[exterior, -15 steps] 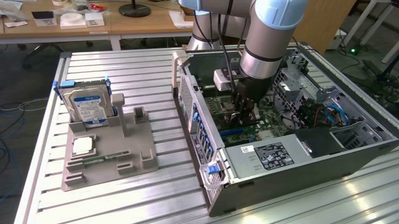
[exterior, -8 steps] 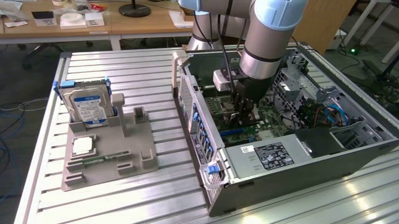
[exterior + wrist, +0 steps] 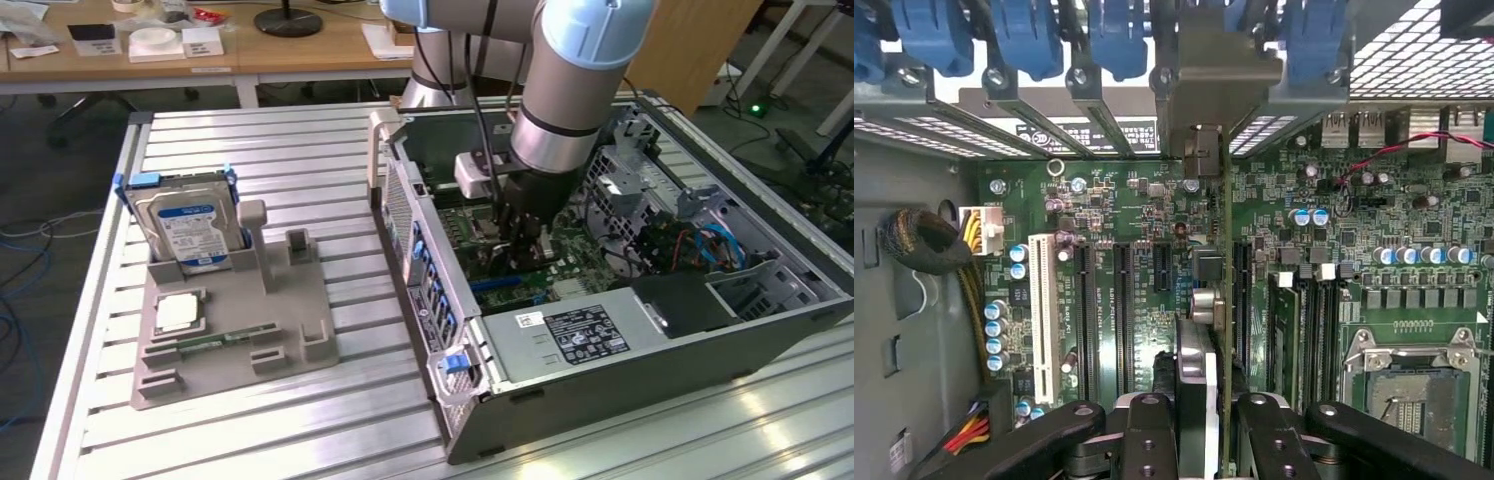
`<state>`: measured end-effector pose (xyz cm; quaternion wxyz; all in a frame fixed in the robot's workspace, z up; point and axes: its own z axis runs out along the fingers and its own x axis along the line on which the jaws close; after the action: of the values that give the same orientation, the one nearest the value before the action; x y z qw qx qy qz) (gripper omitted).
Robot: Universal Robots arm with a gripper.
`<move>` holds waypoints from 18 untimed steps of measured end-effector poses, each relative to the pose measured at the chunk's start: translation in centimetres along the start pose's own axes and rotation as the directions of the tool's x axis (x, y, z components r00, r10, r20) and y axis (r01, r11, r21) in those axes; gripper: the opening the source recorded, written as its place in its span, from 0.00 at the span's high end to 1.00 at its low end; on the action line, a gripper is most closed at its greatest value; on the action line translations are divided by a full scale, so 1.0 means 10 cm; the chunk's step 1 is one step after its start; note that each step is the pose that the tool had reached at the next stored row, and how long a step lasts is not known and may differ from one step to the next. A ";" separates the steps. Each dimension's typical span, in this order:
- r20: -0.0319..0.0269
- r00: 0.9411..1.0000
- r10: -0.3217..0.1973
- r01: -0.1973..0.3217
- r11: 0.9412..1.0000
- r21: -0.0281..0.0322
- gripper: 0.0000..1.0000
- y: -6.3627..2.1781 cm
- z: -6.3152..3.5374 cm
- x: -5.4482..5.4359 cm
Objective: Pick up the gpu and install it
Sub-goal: 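Insert the gpu into the slot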
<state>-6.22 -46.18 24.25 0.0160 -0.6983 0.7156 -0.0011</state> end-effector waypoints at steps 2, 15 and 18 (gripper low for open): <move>0.000 1.000 0.000 0.000 1.000 0.000 0.72 0.001 0.013 0.00; 0.000 1.000 0.000 0.000 1.000 0.000 0.72 0.002 0.080 0.00; 0.000 1.000 0.000 0.000 1.000 0.000 0.72 0.002 0.083 0.00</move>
<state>-6.23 -46.18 23.43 0.0160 -0.6983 0.7156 -0.0010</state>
